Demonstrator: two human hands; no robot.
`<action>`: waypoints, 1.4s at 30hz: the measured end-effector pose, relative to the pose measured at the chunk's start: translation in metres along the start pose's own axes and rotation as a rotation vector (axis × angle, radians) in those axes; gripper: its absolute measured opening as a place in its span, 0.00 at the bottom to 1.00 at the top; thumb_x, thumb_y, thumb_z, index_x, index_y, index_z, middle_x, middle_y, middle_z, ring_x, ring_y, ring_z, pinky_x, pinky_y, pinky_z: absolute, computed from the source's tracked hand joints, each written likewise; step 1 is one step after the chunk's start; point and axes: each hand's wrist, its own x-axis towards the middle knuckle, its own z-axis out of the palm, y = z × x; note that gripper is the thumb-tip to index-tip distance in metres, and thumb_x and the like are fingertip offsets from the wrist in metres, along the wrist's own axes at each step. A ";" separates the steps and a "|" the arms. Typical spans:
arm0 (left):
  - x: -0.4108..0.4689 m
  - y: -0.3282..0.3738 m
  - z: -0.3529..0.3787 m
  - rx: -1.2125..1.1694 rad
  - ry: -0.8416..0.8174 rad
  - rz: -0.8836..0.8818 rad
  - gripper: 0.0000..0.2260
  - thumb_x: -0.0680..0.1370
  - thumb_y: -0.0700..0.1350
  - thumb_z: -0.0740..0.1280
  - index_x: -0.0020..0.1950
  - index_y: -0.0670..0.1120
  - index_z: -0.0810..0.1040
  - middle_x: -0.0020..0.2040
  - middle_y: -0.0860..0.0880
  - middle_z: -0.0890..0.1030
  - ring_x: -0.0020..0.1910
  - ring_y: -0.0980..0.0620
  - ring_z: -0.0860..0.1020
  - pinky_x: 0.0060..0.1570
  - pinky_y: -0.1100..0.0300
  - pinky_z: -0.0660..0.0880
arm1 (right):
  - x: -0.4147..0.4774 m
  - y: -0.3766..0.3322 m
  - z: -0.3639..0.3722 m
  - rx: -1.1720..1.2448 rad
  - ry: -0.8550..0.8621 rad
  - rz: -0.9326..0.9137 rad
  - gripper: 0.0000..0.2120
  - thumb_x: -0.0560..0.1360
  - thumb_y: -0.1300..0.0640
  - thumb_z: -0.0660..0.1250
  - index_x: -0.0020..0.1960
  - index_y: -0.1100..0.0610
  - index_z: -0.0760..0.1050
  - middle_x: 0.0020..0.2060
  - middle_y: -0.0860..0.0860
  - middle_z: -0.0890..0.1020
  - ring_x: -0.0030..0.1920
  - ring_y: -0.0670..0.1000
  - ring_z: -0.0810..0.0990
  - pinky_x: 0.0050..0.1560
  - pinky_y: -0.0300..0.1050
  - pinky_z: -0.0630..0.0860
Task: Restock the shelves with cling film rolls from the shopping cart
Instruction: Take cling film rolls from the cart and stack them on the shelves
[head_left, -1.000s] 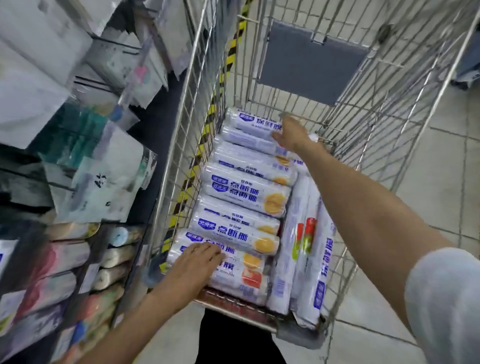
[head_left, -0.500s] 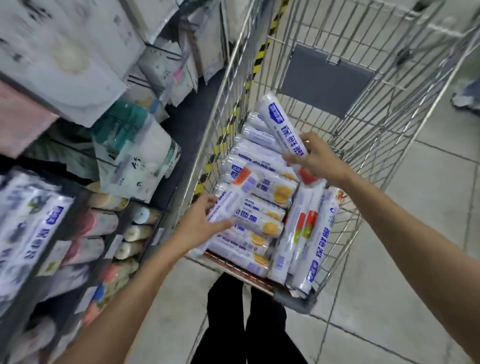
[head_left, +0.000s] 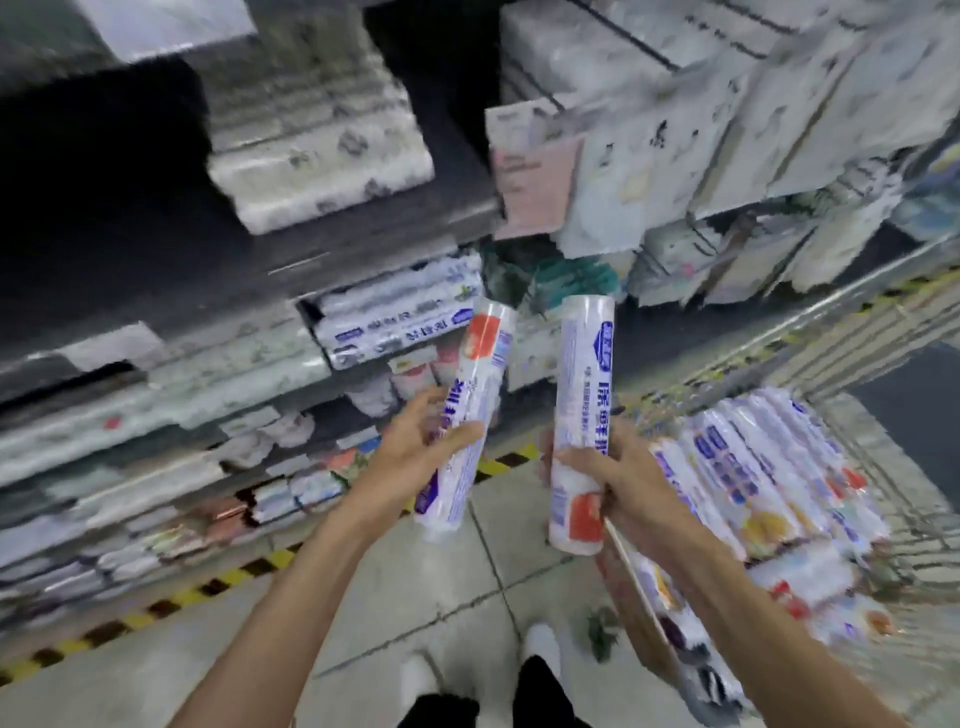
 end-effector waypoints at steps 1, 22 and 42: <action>-0.016 -0.002 -0.024 -0.037 0.074 0.007 0.14 0.72 0.45 0.71 0.55 0.55 0.73 0.53 0.52 0.81 0.47 0.57 0.80 0.45 0.66 0.75 | 0.002 0.002 0.027 0.003 -0.053 0.013 0.20 0.60 0.60 0.72 0.49 0.67 0.74 0.34 0.57 0.81 0.33 0.55 0.78 0.31 0.41 0.75; -0.270 -0.088 -0.512 -0.088 0.763 0.086 0.27 0.69 0.57 0.70 0.66 0.52 0.71 0.57 0.50 0.80 0.54 0.50 0.80 0.58 0.47 0.76 | -0.024 0.131 0.567 -0.117 -0.639 0.164 0.18 0.66 0.57 0.71 0.53 0.62 0.74 0.35 0.55 0.81 0.30 0.51 0.79 0.32 0.44 0.78; -0.063 -0.091 -0.873 0.985 0.647 0.127 0.25 0.70 0.43 0.74 0.66 0.47 0.74 0.61 0.42 0.78 0.60 0.42 0.76 0.58 0.52 0.73 | 0.104 0.165 0.777 -0.072 -0.428 0.001 0.13 0.71 0.58 0.70 0.54 0.59 0.74 0.35 0.54 0.79 0.32 0.50 0.77 0.35 0.42 0.76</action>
